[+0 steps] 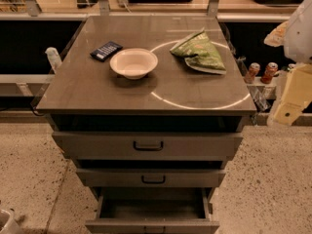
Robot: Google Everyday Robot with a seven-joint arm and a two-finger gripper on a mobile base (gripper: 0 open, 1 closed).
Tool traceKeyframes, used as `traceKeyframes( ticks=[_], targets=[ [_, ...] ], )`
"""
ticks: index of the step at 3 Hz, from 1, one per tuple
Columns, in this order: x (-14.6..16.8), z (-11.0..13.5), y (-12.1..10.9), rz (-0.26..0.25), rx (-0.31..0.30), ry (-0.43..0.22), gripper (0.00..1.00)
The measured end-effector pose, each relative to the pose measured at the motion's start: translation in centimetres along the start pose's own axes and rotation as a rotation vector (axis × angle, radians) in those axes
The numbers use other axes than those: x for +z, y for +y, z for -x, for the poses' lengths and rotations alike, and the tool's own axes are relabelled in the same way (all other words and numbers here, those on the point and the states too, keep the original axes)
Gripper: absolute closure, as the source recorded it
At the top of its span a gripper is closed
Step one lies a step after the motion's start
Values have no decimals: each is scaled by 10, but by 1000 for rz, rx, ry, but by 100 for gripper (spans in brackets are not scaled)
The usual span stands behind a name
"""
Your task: Close bottom drawer
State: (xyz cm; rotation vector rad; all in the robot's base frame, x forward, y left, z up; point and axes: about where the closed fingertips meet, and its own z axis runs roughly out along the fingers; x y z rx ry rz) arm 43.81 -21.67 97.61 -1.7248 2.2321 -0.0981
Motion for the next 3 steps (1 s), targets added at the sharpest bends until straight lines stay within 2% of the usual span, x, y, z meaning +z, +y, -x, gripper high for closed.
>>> traceKeyframes(
  ticks=[1, 2, 3],
  targets=[
    [0, 0, 0, 0, 0, 0, 0],
    [13, -6, 21, -3, 30, -43, 0],
    [28, 1, 70, -27, 86, -168, 0]
  ],
)
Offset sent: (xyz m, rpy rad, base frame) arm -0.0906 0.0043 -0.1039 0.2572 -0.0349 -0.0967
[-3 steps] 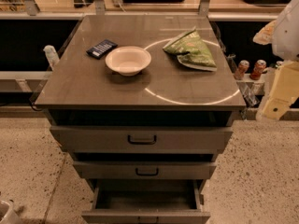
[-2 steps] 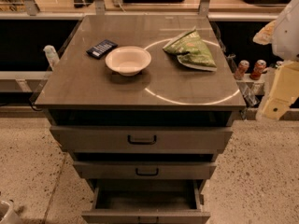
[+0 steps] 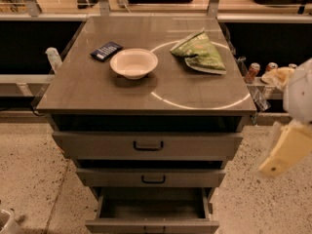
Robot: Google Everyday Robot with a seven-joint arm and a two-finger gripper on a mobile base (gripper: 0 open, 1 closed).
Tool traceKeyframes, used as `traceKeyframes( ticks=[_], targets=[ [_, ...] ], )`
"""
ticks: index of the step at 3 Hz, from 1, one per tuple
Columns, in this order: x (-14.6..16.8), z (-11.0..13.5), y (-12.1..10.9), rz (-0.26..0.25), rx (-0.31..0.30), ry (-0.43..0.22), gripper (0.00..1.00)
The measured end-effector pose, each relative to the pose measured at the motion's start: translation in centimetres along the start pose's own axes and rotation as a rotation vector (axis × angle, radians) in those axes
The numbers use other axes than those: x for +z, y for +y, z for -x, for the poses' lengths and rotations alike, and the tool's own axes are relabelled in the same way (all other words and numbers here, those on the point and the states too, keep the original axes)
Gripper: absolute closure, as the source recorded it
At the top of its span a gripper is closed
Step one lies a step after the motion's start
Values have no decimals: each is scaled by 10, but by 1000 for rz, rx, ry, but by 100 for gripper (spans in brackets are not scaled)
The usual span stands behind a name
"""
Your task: Close bottom drawer
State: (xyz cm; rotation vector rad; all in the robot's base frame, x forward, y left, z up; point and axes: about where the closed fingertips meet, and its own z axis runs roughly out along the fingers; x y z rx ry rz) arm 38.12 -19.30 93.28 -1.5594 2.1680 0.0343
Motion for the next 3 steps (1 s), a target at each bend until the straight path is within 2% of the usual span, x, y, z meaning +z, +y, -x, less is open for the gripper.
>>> traceKeyframes(
  ticks=[1, 2, 3],
  targets=[
    [29, 7, 47, -21, 23, -114, 0],
    [99, -10, 86, 56, 145, -240, 0],
    [129, -18, 114, 143, 241, -286, 0]
  ],
)
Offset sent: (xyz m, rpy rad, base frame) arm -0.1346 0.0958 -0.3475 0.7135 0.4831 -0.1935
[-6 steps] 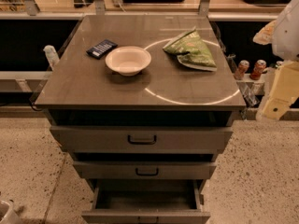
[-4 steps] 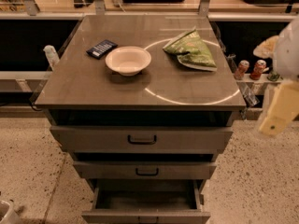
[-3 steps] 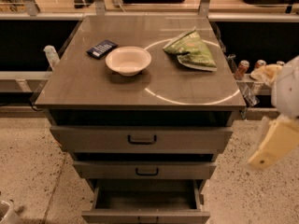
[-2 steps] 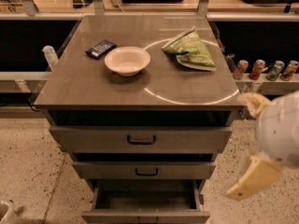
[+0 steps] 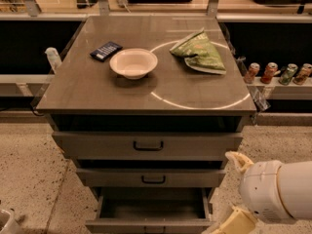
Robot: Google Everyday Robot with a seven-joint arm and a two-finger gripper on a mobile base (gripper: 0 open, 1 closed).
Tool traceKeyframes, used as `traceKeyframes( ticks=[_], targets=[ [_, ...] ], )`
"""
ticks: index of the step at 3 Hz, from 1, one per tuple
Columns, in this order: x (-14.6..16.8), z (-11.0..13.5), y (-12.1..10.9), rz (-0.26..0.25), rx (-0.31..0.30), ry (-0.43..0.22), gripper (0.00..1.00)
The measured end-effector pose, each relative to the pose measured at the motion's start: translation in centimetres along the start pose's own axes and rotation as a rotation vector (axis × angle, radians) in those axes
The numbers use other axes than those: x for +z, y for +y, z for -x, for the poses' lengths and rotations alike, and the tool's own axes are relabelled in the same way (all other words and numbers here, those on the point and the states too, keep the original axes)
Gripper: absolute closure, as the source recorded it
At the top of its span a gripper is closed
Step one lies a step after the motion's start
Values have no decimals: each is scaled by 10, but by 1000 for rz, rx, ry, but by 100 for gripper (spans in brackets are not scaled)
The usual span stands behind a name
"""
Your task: Close bottom drawer
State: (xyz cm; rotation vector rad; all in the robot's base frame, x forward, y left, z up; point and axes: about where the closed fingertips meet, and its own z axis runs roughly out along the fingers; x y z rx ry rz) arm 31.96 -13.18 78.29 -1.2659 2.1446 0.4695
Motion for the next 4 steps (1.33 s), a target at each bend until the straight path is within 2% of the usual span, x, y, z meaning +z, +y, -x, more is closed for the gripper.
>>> traceKeyframes(
  ticks=[1, 3, 4],
  targets=[
    [3, -26, -14, -26, 36, -7, 0],
    [58, -114, -41, 13, 211, -34, 0],
    [62, -117, -41, 23, 221, -38, 19]
  ],
)
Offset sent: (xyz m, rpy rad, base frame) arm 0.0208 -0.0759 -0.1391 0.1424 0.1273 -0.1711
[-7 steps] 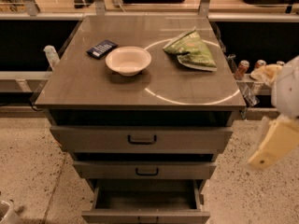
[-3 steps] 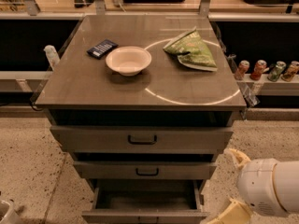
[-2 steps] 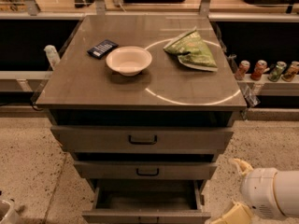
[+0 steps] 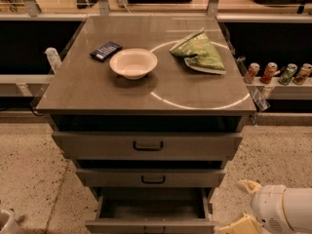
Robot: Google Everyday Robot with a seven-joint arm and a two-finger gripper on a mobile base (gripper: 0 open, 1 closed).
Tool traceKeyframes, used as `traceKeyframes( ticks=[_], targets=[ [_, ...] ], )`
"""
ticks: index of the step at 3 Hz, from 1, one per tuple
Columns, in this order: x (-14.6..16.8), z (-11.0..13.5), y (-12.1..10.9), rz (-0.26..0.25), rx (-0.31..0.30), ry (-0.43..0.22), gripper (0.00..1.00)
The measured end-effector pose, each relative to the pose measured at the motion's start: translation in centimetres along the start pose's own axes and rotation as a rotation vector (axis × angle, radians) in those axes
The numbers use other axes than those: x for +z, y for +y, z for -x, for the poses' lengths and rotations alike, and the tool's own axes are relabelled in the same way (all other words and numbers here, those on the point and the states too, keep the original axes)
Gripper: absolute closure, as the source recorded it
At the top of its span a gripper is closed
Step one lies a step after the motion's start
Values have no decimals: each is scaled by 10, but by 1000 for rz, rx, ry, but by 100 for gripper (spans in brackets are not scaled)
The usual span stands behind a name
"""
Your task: Close bottom drawer
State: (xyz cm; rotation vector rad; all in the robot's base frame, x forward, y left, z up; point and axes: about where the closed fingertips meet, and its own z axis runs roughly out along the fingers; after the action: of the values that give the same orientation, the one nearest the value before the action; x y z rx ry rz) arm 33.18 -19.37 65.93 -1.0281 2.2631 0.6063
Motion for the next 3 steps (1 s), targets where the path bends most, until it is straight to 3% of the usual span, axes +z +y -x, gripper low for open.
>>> traceKeyframes(
  ticks=[2, 3],
  targets=[
    [0, 0, 0, 0, 0, 0, 65],
    [3, -3, -14, -5, 27, -34, 89]
  ],
)
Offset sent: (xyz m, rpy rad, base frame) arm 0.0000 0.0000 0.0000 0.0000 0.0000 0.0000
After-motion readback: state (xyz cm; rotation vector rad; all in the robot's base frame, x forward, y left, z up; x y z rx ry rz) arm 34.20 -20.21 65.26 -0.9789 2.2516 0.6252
